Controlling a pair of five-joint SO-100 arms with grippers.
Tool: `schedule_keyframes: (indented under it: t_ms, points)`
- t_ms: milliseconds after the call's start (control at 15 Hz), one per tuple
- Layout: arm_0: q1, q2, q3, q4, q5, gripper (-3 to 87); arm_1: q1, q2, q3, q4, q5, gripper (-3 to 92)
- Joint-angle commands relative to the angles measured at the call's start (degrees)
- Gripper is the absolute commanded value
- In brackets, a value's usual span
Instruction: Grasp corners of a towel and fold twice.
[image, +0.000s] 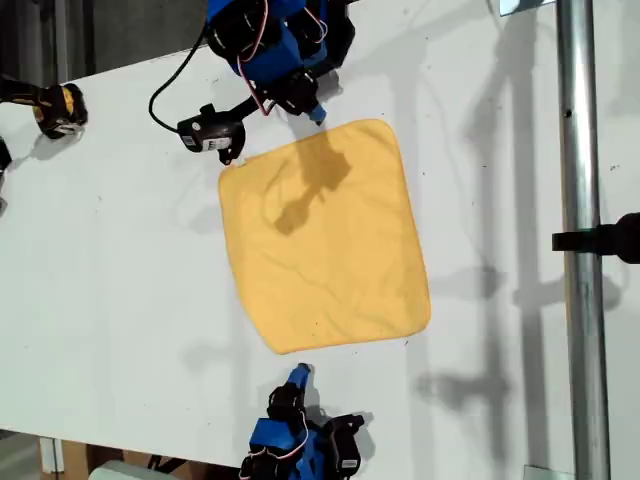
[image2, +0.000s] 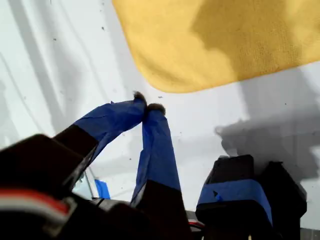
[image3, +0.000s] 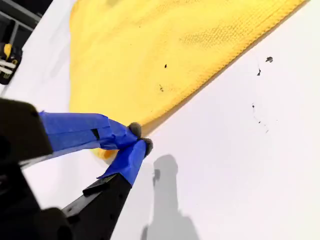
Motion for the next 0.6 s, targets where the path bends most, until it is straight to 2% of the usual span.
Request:
schedule_keyframes:
  t_ms: [0,133,467,533]
  points:
    - [-0.44,0.44,0.35,0.35,-0.53,-1.0,-3.43,-0.35,-3.78,-0.26,-0.18,-0.2]
    - [-0.44,0.44,0.35,0.35,-0.62,-1.0,-6.06,-2.37,-5.8,-0.35,0.62,9.0]
    - [-0.35,0.44,0.35,0.35,-0.53,-1.0,-6.33,-5.45,-5.98,-0.97,-0.26,36.3]
    - [-0.35,0.44,0.35,0.35,-0.53,-1.0,-6.33,-5.36,-4.04,-0.97,-0.26,38.3]
